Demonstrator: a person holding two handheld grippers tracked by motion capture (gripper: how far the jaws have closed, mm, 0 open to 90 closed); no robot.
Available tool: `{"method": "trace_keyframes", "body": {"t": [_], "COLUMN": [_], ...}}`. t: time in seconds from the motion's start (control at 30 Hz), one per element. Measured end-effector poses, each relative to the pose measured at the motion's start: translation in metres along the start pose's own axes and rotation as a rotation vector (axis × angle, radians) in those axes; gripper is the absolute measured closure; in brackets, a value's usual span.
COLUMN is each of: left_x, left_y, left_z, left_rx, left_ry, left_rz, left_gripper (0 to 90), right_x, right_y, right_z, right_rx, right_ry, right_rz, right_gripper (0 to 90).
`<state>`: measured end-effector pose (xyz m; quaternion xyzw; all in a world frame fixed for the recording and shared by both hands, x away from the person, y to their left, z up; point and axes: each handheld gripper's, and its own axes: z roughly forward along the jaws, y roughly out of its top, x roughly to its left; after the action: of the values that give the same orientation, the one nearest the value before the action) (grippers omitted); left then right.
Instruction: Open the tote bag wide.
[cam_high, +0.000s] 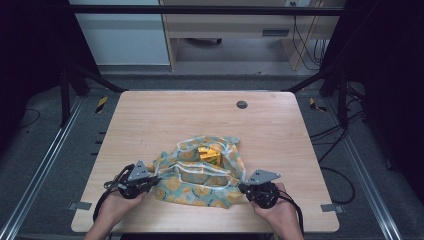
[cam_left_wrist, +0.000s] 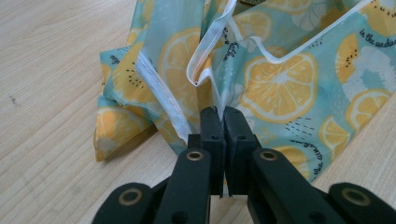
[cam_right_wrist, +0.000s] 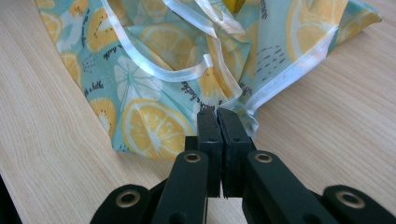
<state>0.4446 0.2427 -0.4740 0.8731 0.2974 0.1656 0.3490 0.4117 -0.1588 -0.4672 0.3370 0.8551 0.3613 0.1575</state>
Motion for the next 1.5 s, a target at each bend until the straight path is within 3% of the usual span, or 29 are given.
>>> {"method": "trace_keyframes", "body": {"t": [0.23,0.5,0.7,0.77,0.93,1.23,1.33,1.5], "left_x": [0.0,0.005,0.007,0.008,0.012,0.016,0.018,0.015], "left_y": [-0.001,-0.004,-0.004,-0.005,-0.005,-0.005,-0.006,-0.003], "left_z": [0.001,0.002,0.002,0.001,-0.004,-0.011,-0.013,-0.014], "left_rx": [0.017,0.032,0.021,0.017,-0.016,-0.058,-0.065,-0.087], "left_ry": [0.009,0.031,0.039,0.046,0.083,0.12,0.115,0.118], "left_rz": [-0.001,-0.061,-0.066,-0.069,-0.079,-0.086,-0.089,-0.066], "left_gripper": [88.0,88.2,87.2,87.1,86.9,86.9,86.8,86.6], "right_x": [0.002,0.006,0.006,0.005,0.006,0.001,-0.003,-0.009], "right_y": [-0.002,-0.001,0.0,0.0,0.012,0.049,0.065,0.081], "right_z": [0.002,0.005,0.005,0.003,-0.013,-0.036,-0.032,-0.004], "right_rx": [0.016,0.029,0.022,0.004,-0.07,-0.161,-0.162,-0.107], "right_ry": [0.008,0.025,0.033,0.027,-0.015,-0.055,-0.075,-0.078], "right_rz": [-0.016,-0.021,-0.023,-0.027,-0.034,-0.054,-0.058,-0.042], "right_gripper": [88.9,88.9,87.0,82.7,60.1,41.9,38.6,33.7]}}
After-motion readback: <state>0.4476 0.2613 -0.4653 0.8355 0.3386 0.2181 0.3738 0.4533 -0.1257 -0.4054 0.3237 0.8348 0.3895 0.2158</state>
